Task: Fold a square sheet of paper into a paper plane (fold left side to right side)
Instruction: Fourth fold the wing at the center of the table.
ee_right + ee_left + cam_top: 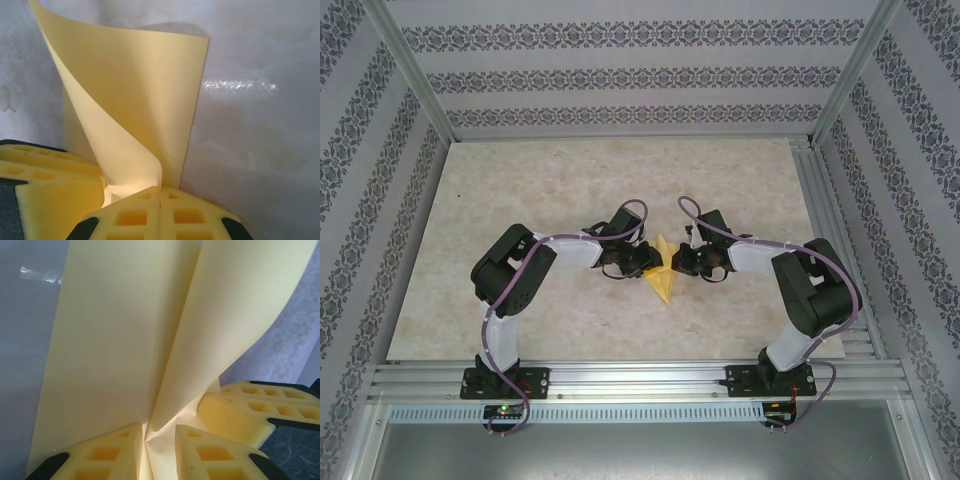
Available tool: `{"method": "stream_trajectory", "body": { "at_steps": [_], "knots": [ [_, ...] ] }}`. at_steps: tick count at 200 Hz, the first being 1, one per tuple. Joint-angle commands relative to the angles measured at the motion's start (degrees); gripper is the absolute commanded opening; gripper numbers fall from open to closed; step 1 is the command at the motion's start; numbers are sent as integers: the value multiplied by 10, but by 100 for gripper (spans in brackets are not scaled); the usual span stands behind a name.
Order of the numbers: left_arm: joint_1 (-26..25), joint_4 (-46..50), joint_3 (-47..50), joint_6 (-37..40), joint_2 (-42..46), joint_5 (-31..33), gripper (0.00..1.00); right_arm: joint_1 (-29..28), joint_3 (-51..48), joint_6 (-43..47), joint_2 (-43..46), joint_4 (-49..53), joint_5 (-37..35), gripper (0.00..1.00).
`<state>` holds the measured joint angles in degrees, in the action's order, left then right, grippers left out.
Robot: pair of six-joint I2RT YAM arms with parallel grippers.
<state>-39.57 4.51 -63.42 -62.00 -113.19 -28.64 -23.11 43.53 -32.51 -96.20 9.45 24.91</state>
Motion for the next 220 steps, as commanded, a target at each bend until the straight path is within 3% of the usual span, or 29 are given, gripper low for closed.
{"method": "stream_trajectory", "body": {
  "at_steps": [1,48,133,179,220],
  "knots": [
    [-12,20,-9,13,-17,-1,26,2,18,15,-18,9,-19,1],
    [-12,29,-17,19,-13,-4,27,1,28,28,-34,53,-38,1],
    [-4,125,-62,80,58,25,39,-1,17,36,-33,60,-46,1],
    [-10,50,19,39,103,-16,21,-3,19,38,-30,63,-47,1],
    [-42,-77,70,-26,101,-56,16,-5,21,39,-33,65,-47,1]
  ]
}}
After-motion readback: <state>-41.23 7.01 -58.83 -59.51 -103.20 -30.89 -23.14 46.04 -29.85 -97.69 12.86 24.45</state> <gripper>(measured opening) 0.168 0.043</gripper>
